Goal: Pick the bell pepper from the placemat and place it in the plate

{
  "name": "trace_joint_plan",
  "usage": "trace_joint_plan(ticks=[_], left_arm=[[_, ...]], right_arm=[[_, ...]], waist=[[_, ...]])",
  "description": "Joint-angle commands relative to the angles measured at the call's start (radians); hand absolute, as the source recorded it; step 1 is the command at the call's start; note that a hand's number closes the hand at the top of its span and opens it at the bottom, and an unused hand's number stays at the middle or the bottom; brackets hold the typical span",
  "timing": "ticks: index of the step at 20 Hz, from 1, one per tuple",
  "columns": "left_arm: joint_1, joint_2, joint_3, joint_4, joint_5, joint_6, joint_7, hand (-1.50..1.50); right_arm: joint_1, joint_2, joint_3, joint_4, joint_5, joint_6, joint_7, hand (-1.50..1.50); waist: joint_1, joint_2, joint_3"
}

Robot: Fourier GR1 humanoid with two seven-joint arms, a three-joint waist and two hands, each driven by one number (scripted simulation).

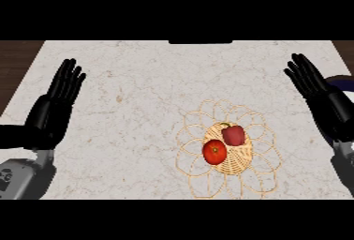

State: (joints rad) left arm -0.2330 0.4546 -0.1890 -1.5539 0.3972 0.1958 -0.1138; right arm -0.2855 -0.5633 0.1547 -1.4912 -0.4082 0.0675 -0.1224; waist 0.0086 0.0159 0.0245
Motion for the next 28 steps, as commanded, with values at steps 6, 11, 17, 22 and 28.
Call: trace_joint_plan(ticks=[6,11,17,22,28], left_arm=[[0.039,0.044,-0.024,0.150,-0.071,0.039,0.141,0.00],[0.056,0.001,-0.055,0.152,-0.062,0.046,0.184,0.00],[0.064,0.006,-0.038,0.157,-0.069,0.018,0.193,0.00],[0.019,-0.032,-0.007,0.250,-0.089,0.023,0.179,0.00],[0.045,-0.024,0.052,0.201,-0.090,-0.025,0.205,0.00]], right_arm=[[-0.197,-0.004,0.154,0.101,0.020,0.350,-0.059,1.50],[-0.089,0.056,0.047,0.264,0.252,0.055,-0.432,-1.50],[-0.157,-0.035,0.162,0.526,0.506,0.169,-0.711,-1.50],[-0.253,-0.056,0.192,0.558,0.628,0.157,-0.668,-1.50],[-0.171,-0.024,0.209,0.423,0.747,0.120,-0.585,-1.50]], waist=[[0.055,0.005,-0.023],[0.019,0.002,-0.019],[0.021,-0.008,-0.023],[0.003,-0.011,-0.025],[-0.008,-0.017,-0.025]])
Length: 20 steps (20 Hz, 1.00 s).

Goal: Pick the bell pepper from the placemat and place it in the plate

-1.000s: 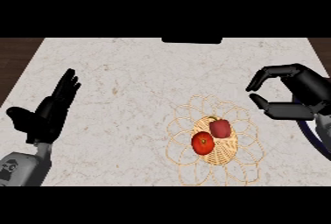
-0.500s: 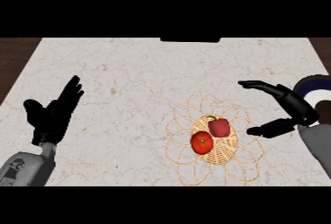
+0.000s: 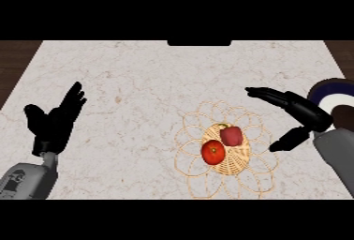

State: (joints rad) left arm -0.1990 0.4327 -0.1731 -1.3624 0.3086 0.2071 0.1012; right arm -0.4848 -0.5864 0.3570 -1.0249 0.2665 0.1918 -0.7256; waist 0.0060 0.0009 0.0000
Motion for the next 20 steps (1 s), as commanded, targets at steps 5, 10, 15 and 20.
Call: trace_joint_plan(ticks=[5,10,15,20], left_arm=[[0.008,-0.030,0.024,-0.004,-0.029,-0.015,0.007,0.00],[0.045,-0.062,0.009,-0.038,-0.079,0.023,0.011,0.00],[0.017,-0.047,0.041,-0.025,-0.063,-0.036,0.039,0.00],[0.098,-0.080,0.040,-0.041,-0.111,-0.032,-0.015,0.00]], right_arm=[[-0.023,0.053,0.073,-0.015,0.185,0.014,0.163,-1.50],[-0.022,0.031,0.093,-0.108,0.289,0.030,0.266,-1.50],[-0.030,0.064,0.126,-0.225,0.375,0.100,0.456,-1.50],[-0.047,0.086,0.125,-0.126,0.480,0.117,0.416,-1.50]], waist=[[0.001,0.000,0.000],[-0.001,-0.001,0.000],[-0.007,-0.003,-0.001],[0.000,-0.001,0.000]])
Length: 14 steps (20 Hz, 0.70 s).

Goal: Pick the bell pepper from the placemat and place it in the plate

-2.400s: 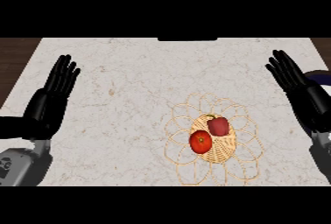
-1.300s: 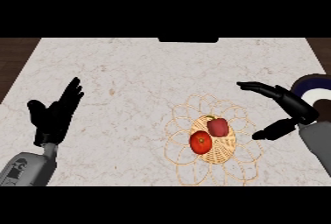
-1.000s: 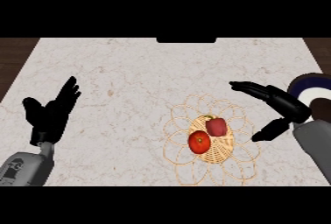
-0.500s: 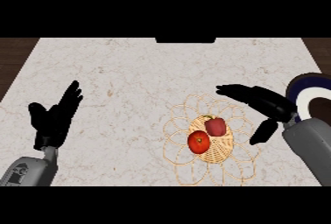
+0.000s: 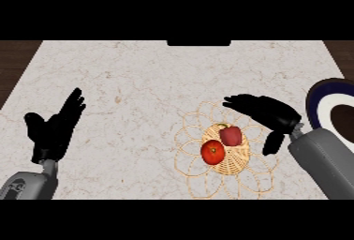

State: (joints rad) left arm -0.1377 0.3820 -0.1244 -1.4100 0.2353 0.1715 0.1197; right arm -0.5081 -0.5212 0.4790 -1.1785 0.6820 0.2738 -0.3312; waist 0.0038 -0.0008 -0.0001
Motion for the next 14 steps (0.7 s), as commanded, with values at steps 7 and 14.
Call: trace_joint_plan(ticks=[7,14], left_arm=[[-0.018,-0.050,0.057,0.008,-0.055,-0.043,0.019,0.00],[-0.044,-0.055,0.086,-0.005,-0.094,-0.061,0.061,0.00]], right_arm=[[-0.008,0.091,-0.067,-0.049,0.140,0.157,0.083,-1.50],[0.030,0.163,-0.062,0.039,0.277,0.048,0.066,-1.50]], waist=[[-0.002,0.000,0.000],[-0.002,0.000,0.000]])
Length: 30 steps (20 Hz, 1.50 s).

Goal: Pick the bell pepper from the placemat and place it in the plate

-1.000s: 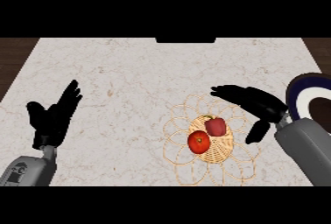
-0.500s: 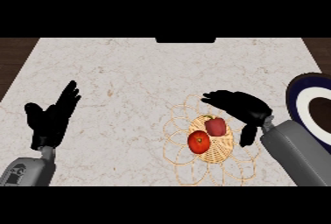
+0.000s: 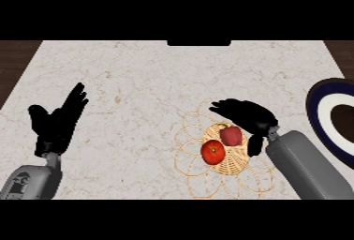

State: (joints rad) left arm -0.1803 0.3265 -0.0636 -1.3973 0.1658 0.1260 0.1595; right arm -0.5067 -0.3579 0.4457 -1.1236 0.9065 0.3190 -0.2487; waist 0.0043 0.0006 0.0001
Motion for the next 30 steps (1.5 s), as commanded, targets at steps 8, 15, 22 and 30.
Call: trace_joint_plan(ticks=[8,15,22,30], left_arm=[[0.015,-0.038,0.042,0.029,-0.052,-0.034,-0.039,0.00],[0.022,-0.048,0.076,0.020,-0.050,-0.053,-0.034,0.00],[0.022,-0.057,0.075,0.005,-0.047,-0.072,-0.013,0.00],[0.012,-0.045,0.081,0.003,-0.062,-0.059,-0.004,0.00]], right_arm=[[-0.076,0.134,0.002,0.212,0.197,-0.042,-0.007,-1.50],[-0.020,0.086,0.007,0.215,0.227,-0.064,-0.200,1.50],[-0.046,0.159,-0.246,0.149,0.078,0.033,0.006,1.50],[-0.150,0.210,-0.674,0.141,-0.077,-0.250,0.472,1.50]], waist=[[0.006,0.001,0.000],[0.002,0.001,0.000],[-0.012,-0.002,0.000],[-0.017,-0.001,0.000]])
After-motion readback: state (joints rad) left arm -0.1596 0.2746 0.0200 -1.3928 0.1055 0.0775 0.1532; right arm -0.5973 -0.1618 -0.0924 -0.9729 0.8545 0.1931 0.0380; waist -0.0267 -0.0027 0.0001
